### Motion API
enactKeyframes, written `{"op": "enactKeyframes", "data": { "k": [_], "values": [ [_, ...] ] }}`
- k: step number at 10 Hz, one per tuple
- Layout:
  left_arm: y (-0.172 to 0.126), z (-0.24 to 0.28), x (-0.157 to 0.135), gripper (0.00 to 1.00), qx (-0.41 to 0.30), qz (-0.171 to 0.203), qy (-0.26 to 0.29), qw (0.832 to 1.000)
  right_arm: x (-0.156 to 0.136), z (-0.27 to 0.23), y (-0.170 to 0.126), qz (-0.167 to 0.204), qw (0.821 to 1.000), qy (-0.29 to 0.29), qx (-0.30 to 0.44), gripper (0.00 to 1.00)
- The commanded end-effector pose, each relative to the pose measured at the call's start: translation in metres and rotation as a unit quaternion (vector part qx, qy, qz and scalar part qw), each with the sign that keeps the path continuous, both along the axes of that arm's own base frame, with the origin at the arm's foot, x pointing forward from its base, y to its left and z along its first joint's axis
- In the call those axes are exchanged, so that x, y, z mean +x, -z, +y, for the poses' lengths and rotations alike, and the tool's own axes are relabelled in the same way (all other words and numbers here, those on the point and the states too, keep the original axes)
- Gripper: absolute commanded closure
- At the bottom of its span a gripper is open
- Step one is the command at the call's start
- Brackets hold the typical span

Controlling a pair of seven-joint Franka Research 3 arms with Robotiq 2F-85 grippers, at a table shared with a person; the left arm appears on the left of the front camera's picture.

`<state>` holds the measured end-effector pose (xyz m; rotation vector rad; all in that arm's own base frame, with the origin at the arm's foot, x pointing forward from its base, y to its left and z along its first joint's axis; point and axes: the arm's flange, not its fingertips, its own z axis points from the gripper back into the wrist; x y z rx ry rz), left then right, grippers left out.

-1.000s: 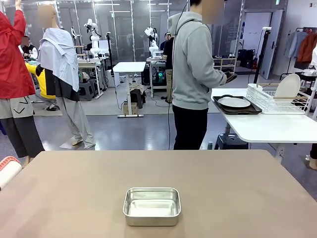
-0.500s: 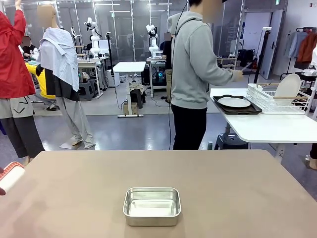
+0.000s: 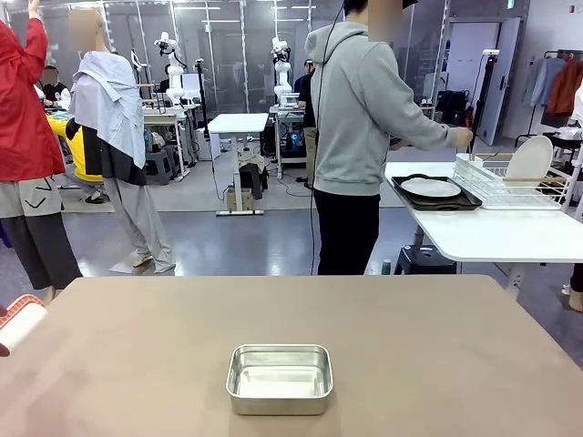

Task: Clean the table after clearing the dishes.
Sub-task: Place the Lint Roller back on top of the Airtight Container.

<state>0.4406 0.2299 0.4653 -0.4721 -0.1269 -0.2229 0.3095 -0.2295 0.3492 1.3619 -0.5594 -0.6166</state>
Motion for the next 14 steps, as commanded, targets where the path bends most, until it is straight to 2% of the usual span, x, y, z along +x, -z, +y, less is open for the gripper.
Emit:
{"op": "enactKeyframes", "data": {
  "k": [1, 2, 4, 5, 6, 7, 9, 10, 11, 12, 14],
  "values": [
    [-0.060, -0.069, 0.028, 0.80, 0.057, -0.058, 0.145, 0.986, -0.003, -0.001, -0.003, -0.002, 1.000, -0.004, -0.002, 0.00],
    [-0.091, -0.128, 0.033, 0.80, 0.087, -0.088, 0.233, 0.965, -0.003, -0.001, -0.003, -0.002, 1.000, -0.004, -0.002, 0.00],
    [-0.114, -0.236, 0.011, 0.80, 0.136, -0.119, 0.385, 0.905, -0.003, -0.001, -0.003, -0.002, 1.000, -0.004, -0.002, 0.00],
    [-0.113, -0.282, -0.011, 0.80, 0.154, -0.115, 0.456, 0.869, -0.003, -0.001, -0.003, -0.002, 1.000, -0.004, -0.002, 0.00],
    [-0.105, -0.332, -0.040, 0.80, 0.173, -0.117, 0.529, 0.823, -0.003, -0.001, -0.003, -0.002, 1.000, -0.004, -0.002, 0.00],
    [-0.100, -0.365, -0.065, 0.80, 0.199, -0.133, 0.562, 0.792, -0.003, -0.001, -0.003, -0.002, 1.000, -0.004, -0.002, 0.00],
    [-0.098, -0.422, -0.110, 0.80, 0.181, -0.189, 0.623, 0.737, -0.003, -0.001, -0.003, -0.002, 1.000, -0.004, -0.002, 0.00],
    [-0.097, -0.433, -0.121, 0.80, 0.210, -0.203, 0.626, 0.723, -0.003, -0.001, -0.003, -0.002, 1.000, -0.004, -0.002, 0.00],
    [-0.107, -0.421, -0.111, 0.80, 0.210, -0.211, 0.589, 0.751, -0.003, -0.001, -0.003, -0.002, 1.000, -0.004, -0.002, 0.00],
    [-0.100, -0.446, -0.119, 0.80, 0.197, -0.163, 0.625, 0.738, -0.003, -0.001, -0.003, -0.002, 1.000, -0.004, -0.002, 0.00],
    [-0.100, -0.446, -0.119, 0.80, 0.197, -0.163, 0.625, 0.738, -0.003, -0.001, -0.003, -0.002, 1.000, -0.004, -0.002, 0.00]
  ]
}}
